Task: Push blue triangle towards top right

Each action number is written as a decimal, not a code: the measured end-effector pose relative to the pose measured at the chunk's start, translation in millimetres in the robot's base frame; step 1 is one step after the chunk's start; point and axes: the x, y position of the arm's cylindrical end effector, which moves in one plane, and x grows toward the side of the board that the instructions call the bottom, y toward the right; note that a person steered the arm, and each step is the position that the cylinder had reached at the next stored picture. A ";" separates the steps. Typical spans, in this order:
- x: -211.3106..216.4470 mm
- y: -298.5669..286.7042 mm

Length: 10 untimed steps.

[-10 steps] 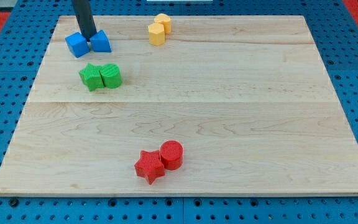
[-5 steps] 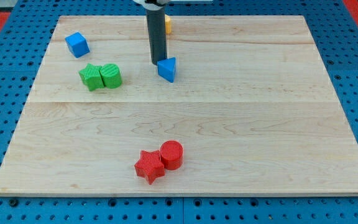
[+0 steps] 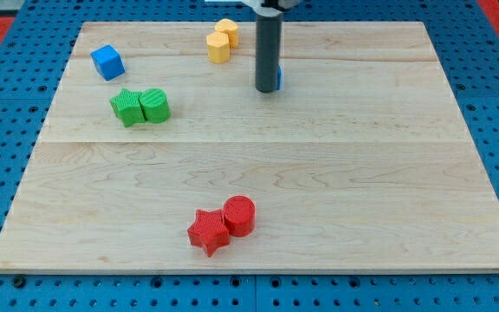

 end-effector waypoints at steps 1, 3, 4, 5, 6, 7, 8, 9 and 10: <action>-21.8 2.1; -65.8 1.0; -76.5 11.8; -76.6 70.1; -63.7 73.2; -55.5 94.2; -56.3 133.9; -57.2 157.5; -62.9 174.6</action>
